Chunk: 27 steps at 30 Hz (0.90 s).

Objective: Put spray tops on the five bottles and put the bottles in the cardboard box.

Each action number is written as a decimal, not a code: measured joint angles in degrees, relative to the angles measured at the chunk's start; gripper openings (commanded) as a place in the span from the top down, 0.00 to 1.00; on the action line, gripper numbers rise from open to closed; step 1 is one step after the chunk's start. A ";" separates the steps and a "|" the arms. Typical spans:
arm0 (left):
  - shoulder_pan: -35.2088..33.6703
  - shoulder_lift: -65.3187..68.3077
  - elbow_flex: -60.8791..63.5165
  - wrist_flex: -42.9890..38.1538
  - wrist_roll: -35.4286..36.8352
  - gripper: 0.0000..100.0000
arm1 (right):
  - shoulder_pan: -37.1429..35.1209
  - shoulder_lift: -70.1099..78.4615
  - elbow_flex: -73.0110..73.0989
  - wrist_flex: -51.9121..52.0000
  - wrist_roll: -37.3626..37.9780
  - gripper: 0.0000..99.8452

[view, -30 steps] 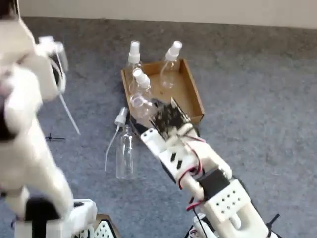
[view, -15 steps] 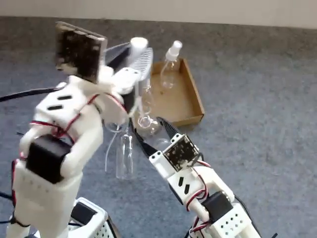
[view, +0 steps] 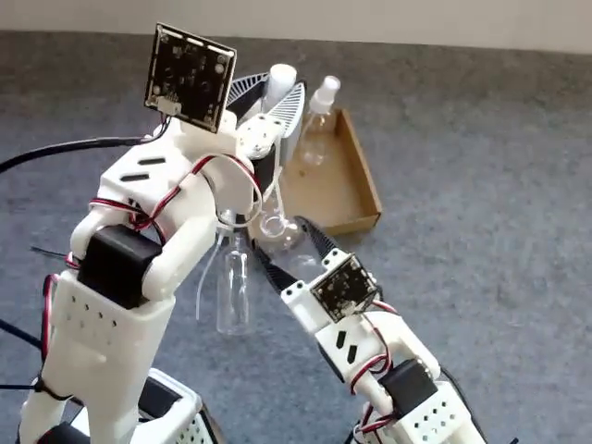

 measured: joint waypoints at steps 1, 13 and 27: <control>-0.09 -0.26 0.00 0.00 0.00 0.94 | 0.35 0.00 0.00 0.00 0.00 1.00; -1.49 -4.92 -0.09 1.32 0.00 0.94 | 1.05 0.00 0.00 0.00 0.00 1.00; -1.58 -5.19 9.93 1.23 0.09 0.94 | 0.97 0.00 0.00 0.00 0.00 1.00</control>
